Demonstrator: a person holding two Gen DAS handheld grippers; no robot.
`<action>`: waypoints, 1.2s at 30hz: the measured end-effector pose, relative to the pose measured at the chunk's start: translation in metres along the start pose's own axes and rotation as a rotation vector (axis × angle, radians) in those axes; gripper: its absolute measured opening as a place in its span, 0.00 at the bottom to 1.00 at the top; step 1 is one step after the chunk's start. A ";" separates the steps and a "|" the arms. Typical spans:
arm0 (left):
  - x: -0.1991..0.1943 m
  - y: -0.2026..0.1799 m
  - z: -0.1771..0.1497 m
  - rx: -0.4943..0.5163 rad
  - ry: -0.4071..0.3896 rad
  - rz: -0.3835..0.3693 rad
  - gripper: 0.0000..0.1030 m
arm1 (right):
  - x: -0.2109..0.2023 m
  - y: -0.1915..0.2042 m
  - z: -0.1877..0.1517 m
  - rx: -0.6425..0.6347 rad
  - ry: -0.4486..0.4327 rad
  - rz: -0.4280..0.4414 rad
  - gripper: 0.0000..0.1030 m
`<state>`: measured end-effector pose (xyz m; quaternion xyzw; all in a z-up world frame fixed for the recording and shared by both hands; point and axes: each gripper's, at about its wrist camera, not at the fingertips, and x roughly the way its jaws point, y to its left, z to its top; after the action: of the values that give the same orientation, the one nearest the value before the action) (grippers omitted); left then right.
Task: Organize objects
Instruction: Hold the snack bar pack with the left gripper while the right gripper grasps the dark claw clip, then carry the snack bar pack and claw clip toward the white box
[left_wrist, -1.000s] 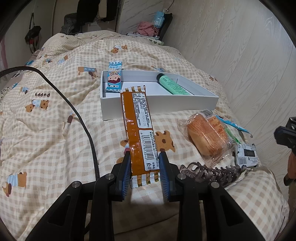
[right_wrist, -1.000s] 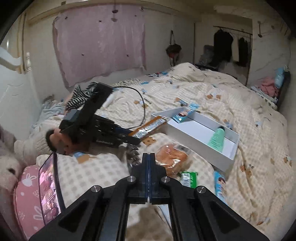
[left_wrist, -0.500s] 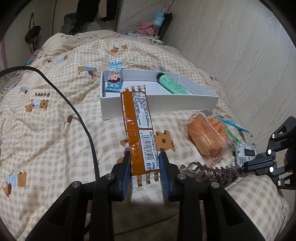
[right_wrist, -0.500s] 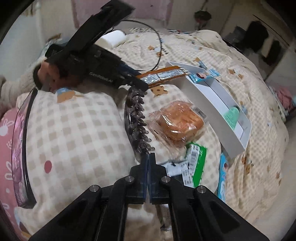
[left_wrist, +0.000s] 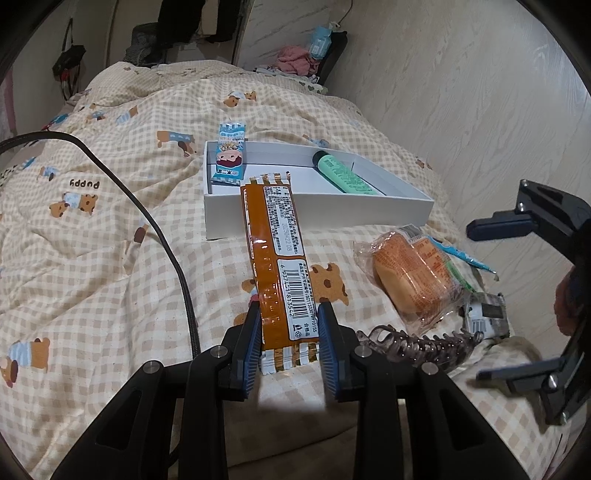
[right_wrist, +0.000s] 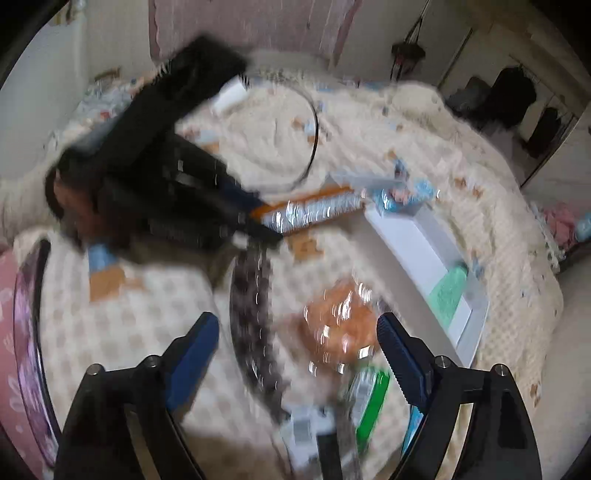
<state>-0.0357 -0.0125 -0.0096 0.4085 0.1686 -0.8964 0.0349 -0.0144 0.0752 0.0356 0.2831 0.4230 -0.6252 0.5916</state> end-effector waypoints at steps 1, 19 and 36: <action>0.000 0.001 0.000 -0.003 -0.001 -0.003 0.31 | 0.002 0.001 0.004 -0.007 0.004 0.007 0.85; 0.001 0.003 0.001 -0.018 0.000 0.000 0.31 | -0.010 -0.014 0.018 0.168 -0.022 0.042 0.16; 0.002 0.005 0.001 -0.021 0.006 -0.006 0.32 | -0.024 -0.097 -0.040 0.679 -0.075 -0.056 0.26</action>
<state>-0.0366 -0.0174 -0.0124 0.4102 0.1791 -0.8935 0.0361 -0.1116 0.1163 0.0561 0.4288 0.1765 -0.7564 0.4614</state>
